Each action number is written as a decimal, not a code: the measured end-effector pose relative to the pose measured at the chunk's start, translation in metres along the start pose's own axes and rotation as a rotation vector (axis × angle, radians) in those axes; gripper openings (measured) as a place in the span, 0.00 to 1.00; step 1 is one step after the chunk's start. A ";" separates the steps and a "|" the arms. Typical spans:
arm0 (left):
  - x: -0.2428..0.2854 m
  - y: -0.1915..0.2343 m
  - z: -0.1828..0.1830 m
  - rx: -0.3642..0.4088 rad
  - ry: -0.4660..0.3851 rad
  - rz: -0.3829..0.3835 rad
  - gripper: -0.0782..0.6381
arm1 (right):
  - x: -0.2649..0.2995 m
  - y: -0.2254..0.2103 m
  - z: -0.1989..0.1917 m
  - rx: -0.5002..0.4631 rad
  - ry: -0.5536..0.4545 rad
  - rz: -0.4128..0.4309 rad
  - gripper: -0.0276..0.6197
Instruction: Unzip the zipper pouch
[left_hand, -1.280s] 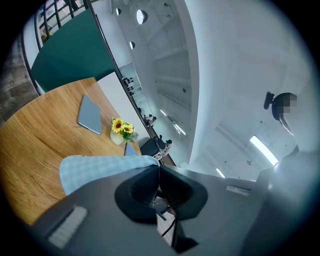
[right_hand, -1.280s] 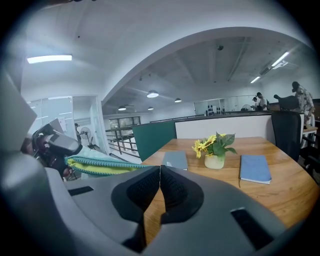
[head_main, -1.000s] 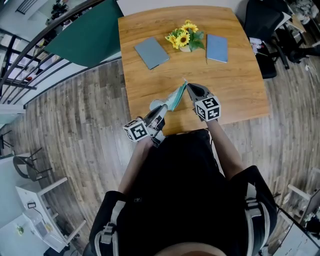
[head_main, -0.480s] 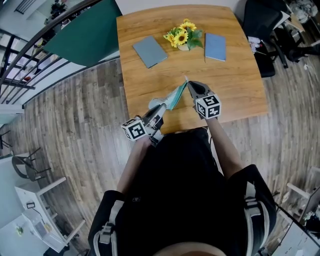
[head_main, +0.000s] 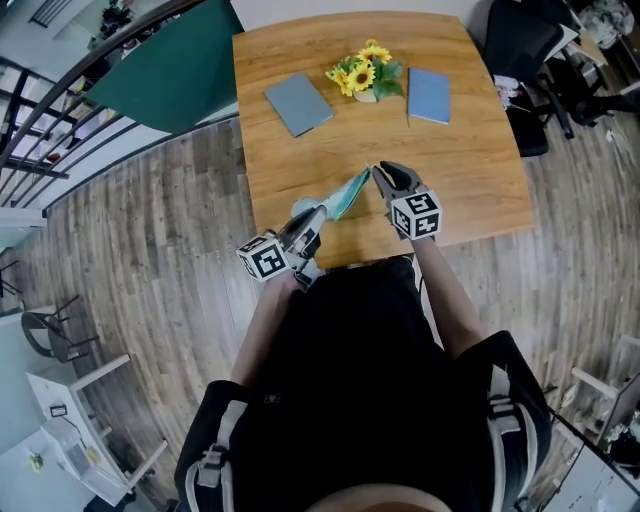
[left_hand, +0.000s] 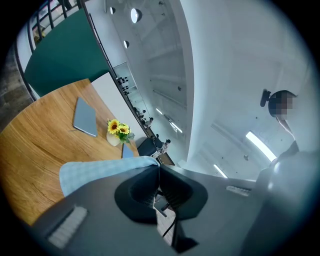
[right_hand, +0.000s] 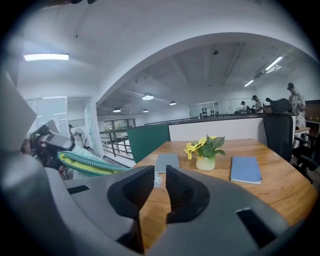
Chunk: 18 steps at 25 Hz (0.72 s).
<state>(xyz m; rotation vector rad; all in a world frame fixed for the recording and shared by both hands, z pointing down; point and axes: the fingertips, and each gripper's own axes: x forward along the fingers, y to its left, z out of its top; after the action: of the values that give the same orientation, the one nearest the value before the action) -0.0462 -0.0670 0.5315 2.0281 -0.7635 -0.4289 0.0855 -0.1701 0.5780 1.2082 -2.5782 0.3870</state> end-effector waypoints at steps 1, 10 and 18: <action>-0.001 0.001 0.001 0.008 -0.002 0.006 0.11 | -0.001 -0.002 0.001 0.000 -0.003 -0.006 0.16; -0.008 0.011 0.018 0.081 -0.013 0.061 0.11 | -0.010 -0.007 0.003 0.008 -0.010 -0.033 0.05; -0.010 0.019 0.022 0.157 0.007 0.109 0.11 | -0.020 0.002 -0.004 -0.044 0.004 -0.017 0.05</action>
<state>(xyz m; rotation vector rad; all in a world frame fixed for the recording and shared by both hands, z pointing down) -0.0729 -0.0817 0.5362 2.1191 -0.9234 -0.3068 0.0967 -0.1534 0.5741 1.2125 -2.5573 0.3269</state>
